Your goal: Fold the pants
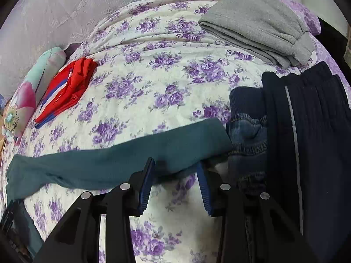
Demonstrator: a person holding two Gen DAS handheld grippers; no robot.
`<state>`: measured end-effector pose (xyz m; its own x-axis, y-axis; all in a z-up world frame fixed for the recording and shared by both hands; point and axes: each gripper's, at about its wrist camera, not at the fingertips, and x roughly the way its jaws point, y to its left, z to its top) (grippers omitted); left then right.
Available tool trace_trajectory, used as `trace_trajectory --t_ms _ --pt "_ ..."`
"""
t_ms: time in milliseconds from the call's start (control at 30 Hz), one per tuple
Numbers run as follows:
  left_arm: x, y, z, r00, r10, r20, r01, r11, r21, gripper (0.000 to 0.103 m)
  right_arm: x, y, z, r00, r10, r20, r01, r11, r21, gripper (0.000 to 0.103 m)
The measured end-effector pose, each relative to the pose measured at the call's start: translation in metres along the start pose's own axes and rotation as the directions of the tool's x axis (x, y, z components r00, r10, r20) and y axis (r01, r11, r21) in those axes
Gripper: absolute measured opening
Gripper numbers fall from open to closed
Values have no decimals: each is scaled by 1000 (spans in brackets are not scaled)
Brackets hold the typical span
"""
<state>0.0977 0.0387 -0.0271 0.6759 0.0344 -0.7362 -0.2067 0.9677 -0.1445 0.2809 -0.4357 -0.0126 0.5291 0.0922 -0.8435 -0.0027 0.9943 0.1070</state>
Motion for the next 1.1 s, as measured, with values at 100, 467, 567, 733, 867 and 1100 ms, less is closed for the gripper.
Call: trace_trajectory --t_ms 100,467,567,733,867,1100 --pt "0 0 0 1000 0 0 0 1000 1 88 6 -1 4 1000 -7 -18 7 1000 1 19" --pt "2 -3 -1 1000 23 -2 -23 999 27 88 -30 6 46 990 71 119 -79 995 62 2" --pt "3 -4 -2 1000 26 0 -26 999 31 88 -14 7 81 983 103 155 -126 982 143 2" --pt "4 -2 -1 1000 18 8 -18 1000 23 88 45 -9 106 987 -146 60 114 921 372 62" --pt "-1 1 1 1000 -17 13 17 1000 -1 88 35 7 93 975 -200 100 166 948 272 62" --pt "-27 9 10 997 -44 63 46 999 -27 88 40 55 46 986 -160 39 164 977 -134 61"
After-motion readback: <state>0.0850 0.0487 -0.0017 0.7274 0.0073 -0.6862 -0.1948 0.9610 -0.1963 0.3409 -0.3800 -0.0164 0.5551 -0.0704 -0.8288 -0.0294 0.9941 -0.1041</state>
